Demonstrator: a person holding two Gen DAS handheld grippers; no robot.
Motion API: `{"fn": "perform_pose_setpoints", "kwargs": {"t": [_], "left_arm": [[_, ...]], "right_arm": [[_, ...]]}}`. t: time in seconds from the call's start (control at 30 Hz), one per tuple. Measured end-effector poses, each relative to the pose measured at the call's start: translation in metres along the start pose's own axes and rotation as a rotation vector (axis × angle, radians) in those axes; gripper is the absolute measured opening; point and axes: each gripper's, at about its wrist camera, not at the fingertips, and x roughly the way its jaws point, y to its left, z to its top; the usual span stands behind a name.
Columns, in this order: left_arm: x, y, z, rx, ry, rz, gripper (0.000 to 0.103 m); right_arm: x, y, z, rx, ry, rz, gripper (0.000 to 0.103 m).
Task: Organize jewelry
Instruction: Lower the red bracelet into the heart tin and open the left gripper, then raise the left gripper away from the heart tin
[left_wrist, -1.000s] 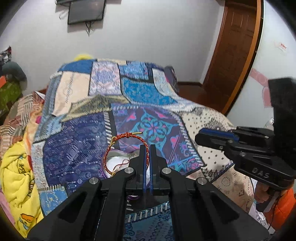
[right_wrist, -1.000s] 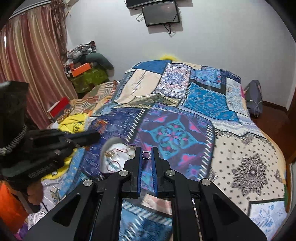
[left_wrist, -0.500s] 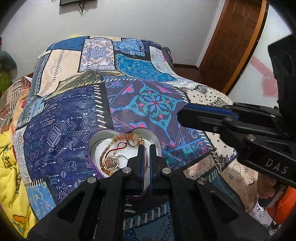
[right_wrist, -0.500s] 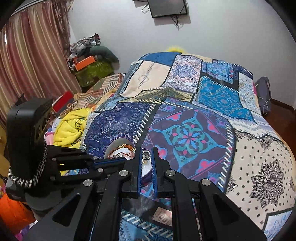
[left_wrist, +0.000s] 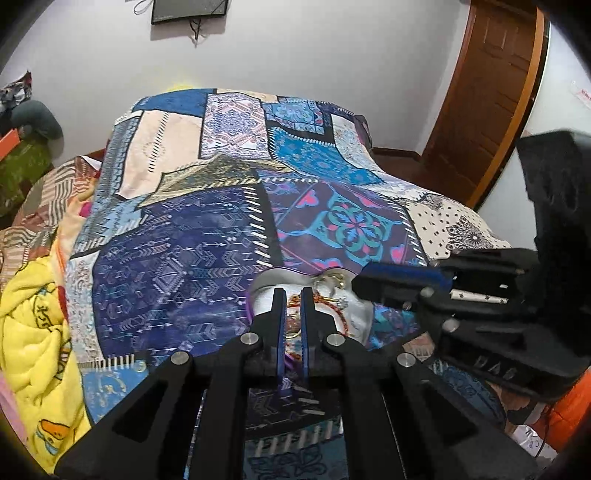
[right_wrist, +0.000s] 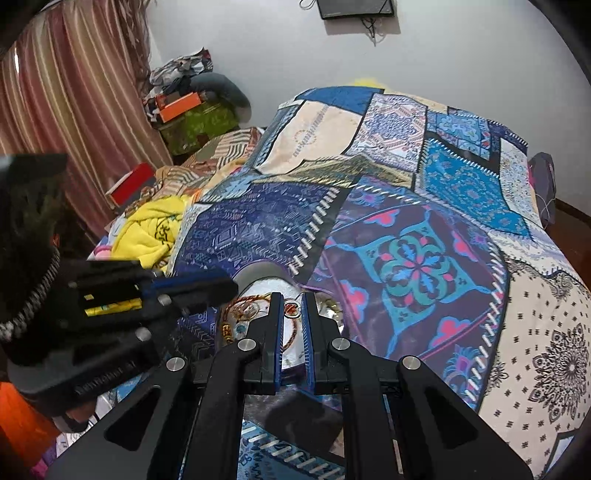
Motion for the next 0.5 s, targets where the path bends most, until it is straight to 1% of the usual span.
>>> {"fn": "perform_pose_setpoints", "kwargs": {"t": [0.03,0.23,0.37,0.5], "left_arm": [[-0.001,0.001,-0.001,0.000,-0.002,0.008,0.007],[-0.002,0.007,-0.005,-0.008,0.002,0.027,0.010],[-0.002,0.011,-0.007,-0.027,0.001,0.028,0.014],[-0.004,0.013,-0.008,-0.039,-0.002,0.028,0.014]], "right_arm": [[0.003,0.001,-0.001,-0.004,0.008,0.002,0.008],[0.016,0.007,-0.007,-0.027,0.051,0.005,0.008],[0.018,0.011,-0.010,-0.060,0.051,-0.034,0.009],[0.018,0.016,-0.012,-0.099,0.060,-0.037,0.010]]}}
